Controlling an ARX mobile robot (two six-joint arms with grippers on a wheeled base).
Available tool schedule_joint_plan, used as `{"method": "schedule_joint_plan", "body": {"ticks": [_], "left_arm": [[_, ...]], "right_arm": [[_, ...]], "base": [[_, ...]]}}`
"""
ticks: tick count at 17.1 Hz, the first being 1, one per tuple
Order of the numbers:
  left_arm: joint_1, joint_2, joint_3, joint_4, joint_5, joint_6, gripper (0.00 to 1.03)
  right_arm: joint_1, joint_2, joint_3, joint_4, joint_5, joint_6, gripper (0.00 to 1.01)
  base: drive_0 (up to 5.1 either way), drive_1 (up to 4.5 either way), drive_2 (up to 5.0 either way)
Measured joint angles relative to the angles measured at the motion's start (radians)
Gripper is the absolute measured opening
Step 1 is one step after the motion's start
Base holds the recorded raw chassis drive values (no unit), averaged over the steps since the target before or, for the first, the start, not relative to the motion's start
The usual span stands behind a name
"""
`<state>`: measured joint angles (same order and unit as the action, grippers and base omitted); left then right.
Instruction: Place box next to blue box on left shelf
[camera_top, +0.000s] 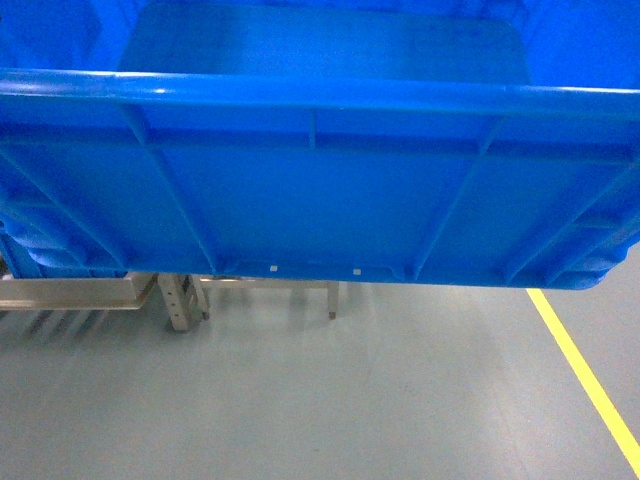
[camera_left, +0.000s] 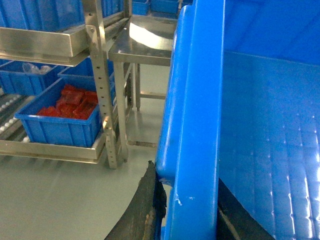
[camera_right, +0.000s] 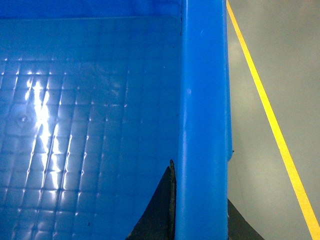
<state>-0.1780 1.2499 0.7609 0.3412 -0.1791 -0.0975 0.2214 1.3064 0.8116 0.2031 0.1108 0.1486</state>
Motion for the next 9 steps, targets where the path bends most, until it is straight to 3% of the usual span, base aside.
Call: {"method": "schedule_joint_plan", "body": {"ticks": [2,7,9], "left_arm": [[0.000,0.000,0.000,0.001,-0.001,0.000,0.14],[0.000,0.001,-0.001,0.008,0.000,-0.002,0.14],[-0.003,0.000,-0.001,0.003,0.000,-0.002,0.14]], "right_arm": [[0.000,0.000,0.000,0.001,-0.001,0.000,0.08],[0.000,0.000,0.000,0.011,-0.001,-0.004,0.08],[-0.002,-0.002,0.000,0.003,-0.001,-0.003,0.08]], "base": [[0.0,4.20,-4.1],[0.0,0.00,0.0],[-4.9,2.53,2.5]]}}
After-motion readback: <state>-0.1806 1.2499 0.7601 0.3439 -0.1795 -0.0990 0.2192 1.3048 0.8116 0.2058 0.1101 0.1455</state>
